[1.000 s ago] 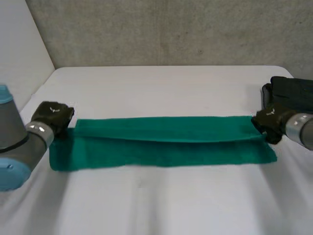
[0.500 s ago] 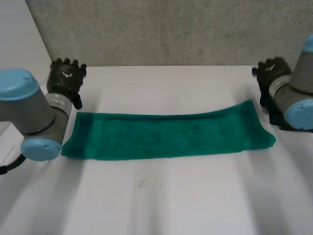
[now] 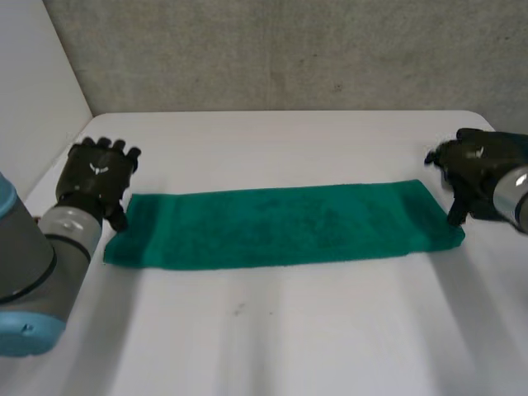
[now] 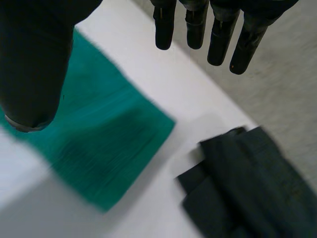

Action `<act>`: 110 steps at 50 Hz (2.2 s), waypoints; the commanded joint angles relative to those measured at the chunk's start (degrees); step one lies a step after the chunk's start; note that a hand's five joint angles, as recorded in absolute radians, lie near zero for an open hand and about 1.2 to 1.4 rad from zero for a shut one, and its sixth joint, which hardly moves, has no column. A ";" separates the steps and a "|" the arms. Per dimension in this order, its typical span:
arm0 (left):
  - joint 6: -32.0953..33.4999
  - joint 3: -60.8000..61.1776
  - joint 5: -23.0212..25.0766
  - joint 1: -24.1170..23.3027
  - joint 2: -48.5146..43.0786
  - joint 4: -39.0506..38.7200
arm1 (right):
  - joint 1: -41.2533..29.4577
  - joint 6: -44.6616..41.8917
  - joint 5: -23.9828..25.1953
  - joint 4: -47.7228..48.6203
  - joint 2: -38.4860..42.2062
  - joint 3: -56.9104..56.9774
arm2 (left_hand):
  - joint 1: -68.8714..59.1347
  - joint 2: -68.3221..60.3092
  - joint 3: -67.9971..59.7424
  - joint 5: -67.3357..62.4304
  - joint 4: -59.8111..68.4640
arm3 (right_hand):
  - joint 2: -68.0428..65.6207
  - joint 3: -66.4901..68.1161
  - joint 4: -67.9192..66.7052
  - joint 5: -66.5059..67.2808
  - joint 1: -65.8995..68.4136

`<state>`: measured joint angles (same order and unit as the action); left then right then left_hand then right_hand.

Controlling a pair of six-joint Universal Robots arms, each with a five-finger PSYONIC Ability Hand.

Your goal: Fold the laundry.

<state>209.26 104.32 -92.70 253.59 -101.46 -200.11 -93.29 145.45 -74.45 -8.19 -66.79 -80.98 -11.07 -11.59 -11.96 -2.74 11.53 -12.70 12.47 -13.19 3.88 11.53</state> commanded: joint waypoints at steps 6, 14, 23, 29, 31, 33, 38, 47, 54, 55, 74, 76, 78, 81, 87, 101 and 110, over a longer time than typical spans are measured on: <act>-5.44 1.85 0.59 0.51 -0.76 -0.19 | 2.94 -1.49 3.34 14.77 7.64 -8.93 | 1.07 1.59 1.96 2.74 -1.53 | -20.42 20.65 -19.93 19.24 21.59; -5.53 2.03 0.59 0.42 -1.28 -0.19 | 3.12 -1.57 3.17 16.62 13.00 -6.73 | 1.07 1.59 1.96 2.74 -1.53 | -38.36 38.60 -37.88 37.19 39.54; -5.61 2.12 0.59 0.68 -1.11 -0.19 | 5.84 -1.75 1.59 16.01 9.94 -7.78 | 1.07 1.59 1.96 2.74 -1.53 | -67.30 67.53 -66.81 66.12 68.47; -5.61 2.47 0.50 0.68 -0.67 -0.11 | 13.02 -7.00 1.94 15.13 -0.07 -14.80 | 1.07 1.59 1.96 2.74 -1.53 | -67.30 67.53 -66.81 66.12 68.47; -5.61 2.47 0.42 0.77 -0.49 -0.11 | 16.11 -9.73 1.85 15.39 -1.32 -16.22 | 1.07 1.59 1.96 2.74 -1.53 | -67.30 67.53 -66.81 66.12 68.47; -5.61 2.47 0.42 0.77 -0.41 -0.11 | 21.54 -14.81 2.11 15.48 -2.02 -17.36 | 1.07 1.59 1.96 2.74 -1.53 | -67.30 67.53 -66.81 66.12 68.47; -5.61 2.47 0.42 0.77 -0.32 -0.02 | 30.71 -23.27 2.29 15.30 -2.29 -16.84 | 1.07 1.59 1.96 2.74 -1.53 | -67.30 67.53 -66.81 66.12 68.47; -5.61 2.47 0.42 0.68 -0.14 -0.02 | 18.87 -15.74 3.61 16.27 -6.94 -14.56 | 1.07 1.59 1.96 2.74 -1.53 | -67.30 67.53 -66.81 66.12 68.47; -5.61 2.64 0.24 0.86 0.82 -0.02 | -5.29 -8.61 3.35 19.17 -7.74 -8.23 | 1.07 1.59 1.96 2.74 -1.53 | -67.30 67.53 -66.81 66.12 68.47; -5.61 2.73 0.15 0.86 1.00 -0.02 | -7.84 -8.43 3.35 19.52 -7.30 -7.62 | 1.07 1.59 1.96 2.74 -1.53 | -67.30 67.53 -66.81 66.12 68.47; -5.53 2.38 0.42 -1.25 1.35 -0.28 | -35.91 -8.26 2.47 20.23 10.29 -1.63 | 1.07 1.59 1.96 2.74 -1.53 | 2.70 -2.47 3.19 -3.88 -1.53; -5.35 1.07 0.50 -2.56 0.83 -0.37 | -33.98 -4.40 0.54 19.96 7.22 -1.98 | 1.07 1.59 1.96 2.74 -1.53 | 2.70 -2.47 3.19 -3.88 -1.53; -5.35 -0.07 0.50 -3.71 0.13 -0.46 | -30.56 -1.24 -1.30 19.53 4.49 -2.68 | 1.07 1.59 1.96 2.74 -1.53 | 2.70 -2.47 3.19 -3.88 -1.53; -5.35 -2.97 1.03 -8.36 -3.21 -0.37 | -23.71 4.83 -4.38 16.98 0.00 -5.93 | 1.07 1.59 1.96 2.74 -1.53 | 2.70 -2.47 3.19 -3.88 -1.53; -5.26 -9.73 1.38 -17.58 -10.31 -0.54 | -15.10 10.47 -2.20 11.53 -4.57 -16.72 | 1.07 1.59 1.96 2.74 -1.53 | 2.70 -2.47 3.19 -3.88 -1.53; -5.88 -17.04 0.59 -22.96 -16.67 0.24 | -2.16 5.89 7.30 16.88 -0.19 -25.63 | 1.07 1.59 1.96 2.74 -1.53 | -67.23 67.47 -66.75 66.06 68.41; -7.72 -11.08 0.33 -17.44 -7.37 1.65 | -7.31 3.79 0.54 16.54 -1.93 -16.51 | 1.07 1.59 1.96 2.74 -1.53 | -67.30 67.53 -66.81 66.12 68.47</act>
<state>202.60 88.85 -92.17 231.77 -115.37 -199.16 -95.44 150.28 -68.79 9.03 -67.05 -104.49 -11.07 -11.59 -11.96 -2.74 11.53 -66.82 67.63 -68.06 55.71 54.33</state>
